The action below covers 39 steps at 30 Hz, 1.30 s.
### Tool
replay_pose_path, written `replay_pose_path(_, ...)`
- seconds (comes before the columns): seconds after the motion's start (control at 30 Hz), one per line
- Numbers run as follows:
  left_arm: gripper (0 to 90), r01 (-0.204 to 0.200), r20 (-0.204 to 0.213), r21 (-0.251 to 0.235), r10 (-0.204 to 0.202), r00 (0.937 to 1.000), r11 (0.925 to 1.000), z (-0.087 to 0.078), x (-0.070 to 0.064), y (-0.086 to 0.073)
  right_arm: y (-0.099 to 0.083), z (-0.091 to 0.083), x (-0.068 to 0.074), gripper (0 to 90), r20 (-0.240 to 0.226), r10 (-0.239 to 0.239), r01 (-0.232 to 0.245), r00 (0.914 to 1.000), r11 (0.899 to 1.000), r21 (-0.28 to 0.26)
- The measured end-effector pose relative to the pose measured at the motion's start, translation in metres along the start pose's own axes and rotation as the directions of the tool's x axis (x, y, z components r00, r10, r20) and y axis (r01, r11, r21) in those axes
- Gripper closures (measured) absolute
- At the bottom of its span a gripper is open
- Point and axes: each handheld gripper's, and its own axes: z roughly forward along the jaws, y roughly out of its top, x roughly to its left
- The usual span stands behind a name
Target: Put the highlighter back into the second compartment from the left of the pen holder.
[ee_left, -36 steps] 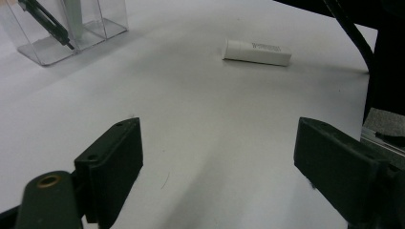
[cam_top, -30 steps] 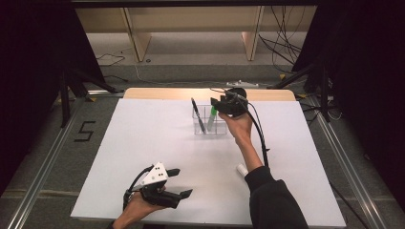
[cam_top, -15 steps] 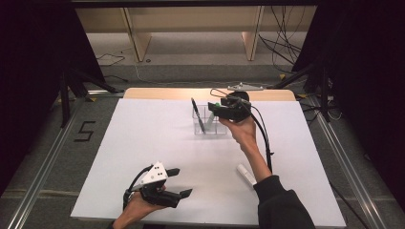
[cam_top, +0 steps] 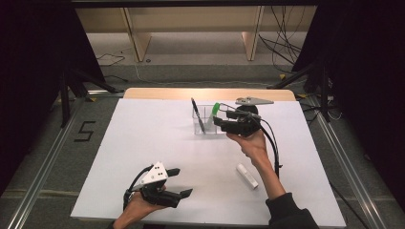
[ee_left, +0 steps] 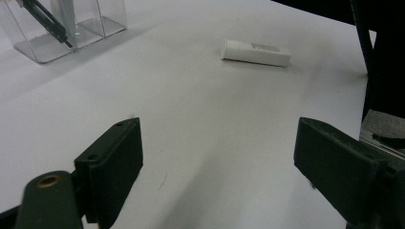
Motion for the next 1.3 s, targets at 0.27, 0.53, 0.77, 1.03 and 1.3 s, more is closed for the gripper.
replay_pose_path(0.27, 16.6, 0.003, -0.002, -0.004, -0.003, 1.0, 1.0, 0.0, 0.0, 0.0, -0.015, -0.01, 0.001, 36.9, 0.005, -0.016, 0.015, 0.9999, 1.0, 0.021)
replay_pose_path(0.53, 16.6, 0.006, -0.003, -0.002, -0.006, 1.0, 1.0, 0.0, 0.0, 0.0, -0.033, -0.021, 0.002, 36.7, 0.018, -0.036, 0.035, 0.9992, 0.998, 0.058)
replay_pose_path(0.77, 16.6, 0.005, -0.003, 0.001, -0.005, 1.0, 1.0, 0.0, 0.0, 0.0, -0.05, -0.031, -0.001, 36.6, 0.009, -0.027, 0.026, 0.9996, 0.996, 0.085)
replay_pose_path(1.03, 16.6, 0.006, -0.005, -0.003, -0.006, 1.0, 1.0, 0.0, 0.0, 0.0, -0.062, -0.034, -0.005, 35.5, 0.032, -0.028, 0.023, 0.9991, 0.987, 0.16)
replay_pose_path(1.3, 16.6, 0.012, -0.002, -0.002, -0.012, 0.9999, 0.9999, 0.0, 0.001, 0.0, -0.068, -0.034, -0.001, 34.7, 0.049, -0.074, 0.062, 0.9961, 0.974, 0.216)
